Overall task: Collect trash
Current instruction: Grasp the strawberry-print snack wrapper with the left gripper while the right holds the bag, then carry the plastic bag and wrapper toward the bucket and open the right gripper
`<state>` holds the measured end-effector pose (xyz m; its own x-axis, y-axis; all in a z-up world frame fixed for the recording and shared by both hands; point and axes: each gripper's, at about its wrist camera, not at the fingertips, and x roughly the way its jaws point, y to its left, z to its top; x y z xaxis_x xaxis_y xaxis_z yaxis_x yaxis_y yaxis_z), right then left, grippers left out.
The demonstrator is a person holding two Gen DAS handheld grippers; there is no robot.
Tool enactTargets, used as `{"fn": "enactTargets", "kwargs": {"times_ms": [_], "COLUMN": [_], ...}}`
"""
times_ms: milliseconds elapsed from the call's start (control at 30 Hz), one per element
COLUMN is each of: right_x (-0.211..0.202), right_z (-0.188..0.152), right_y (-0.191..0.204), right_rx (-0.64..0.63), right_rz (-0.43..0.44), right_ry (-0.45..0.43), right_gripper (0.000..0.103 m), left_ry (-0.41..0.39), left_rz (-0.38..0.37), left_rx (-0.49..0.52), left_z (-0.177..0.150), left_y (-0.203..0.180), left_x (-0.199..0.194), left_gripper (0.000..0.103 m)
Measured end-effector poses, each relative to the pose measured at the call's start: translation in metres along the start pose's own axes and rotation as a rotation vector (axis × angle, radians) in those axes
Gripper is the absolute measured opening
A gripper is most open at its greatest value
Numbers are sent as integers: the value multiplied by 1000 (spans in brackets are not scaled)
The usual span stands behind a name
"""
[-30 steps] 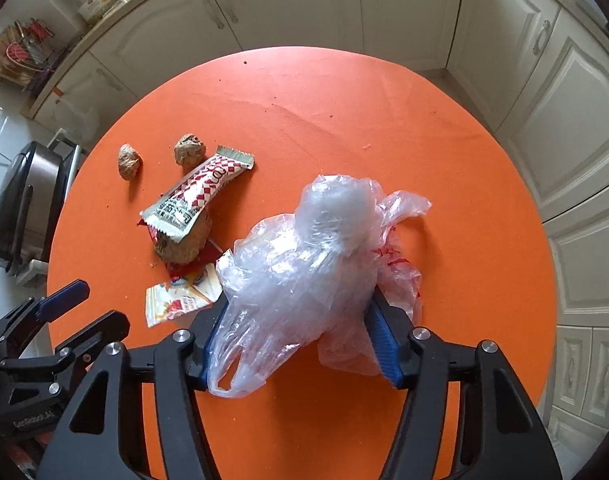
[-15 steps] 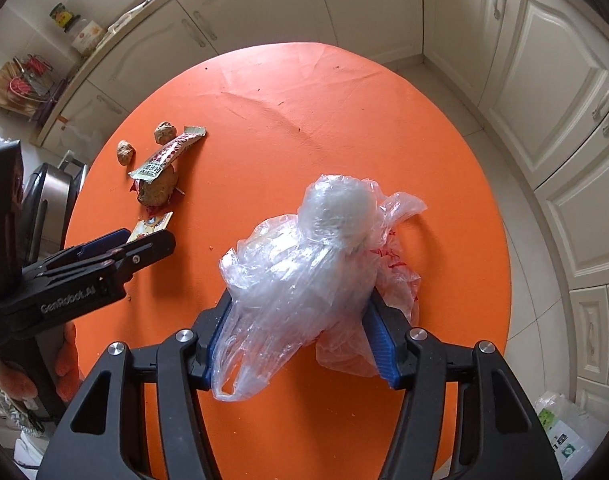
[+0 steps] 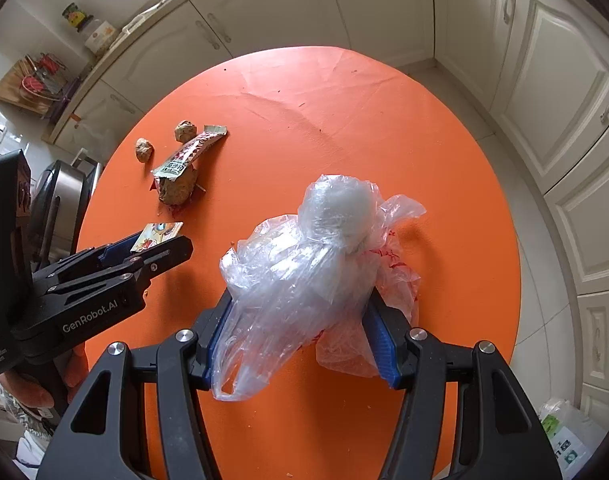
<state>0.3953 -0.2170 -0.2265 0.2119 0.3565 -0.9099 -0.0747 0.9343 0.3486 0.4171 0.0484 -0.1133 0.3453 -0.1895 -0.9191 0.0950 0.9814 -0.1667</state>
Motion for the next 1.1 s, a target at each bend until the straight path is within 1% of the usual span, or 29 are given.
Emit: {"fn": "enactTargets", "kwargs": {"times_ms": [167, 500, 600, 667, 833, 967, 1100], "right_x": [-14, -54, -68, -77, -99, -111, -117], "right_z": [-10, -33, -45, -52, -75, -91, -106], "right_y": [-3, -31, -48, -62, -100, -133, -168], "right_rx": [9, 65, 101, 129, 195, 253, 309], "right_rz": [1, -5, -5, -9, -25, -46, -69], "right_ry": [-19, -84, -115, -128, -164, -183, -189], "right_gripper": [59, 59, 59, 59, 59, 59, 59], "left_ry": [-18, -21, -31, -38, -44, -37, -9], "left_rz": [-14, -38, -32, -48, -59, -71, -82], "left_rx": [39, 127, 168, 194, 278, 344, 406], "left_z": [-12, -31, -36, -39, -46, -52, -59], "left_y": [-20, -72, -92, -108, -155, -193, -231], "left_x": [-13, -27, -34, -38, -39, -30, -13], "left_gripper": [46, 46, 46, 46, 46, 46, 46]}}
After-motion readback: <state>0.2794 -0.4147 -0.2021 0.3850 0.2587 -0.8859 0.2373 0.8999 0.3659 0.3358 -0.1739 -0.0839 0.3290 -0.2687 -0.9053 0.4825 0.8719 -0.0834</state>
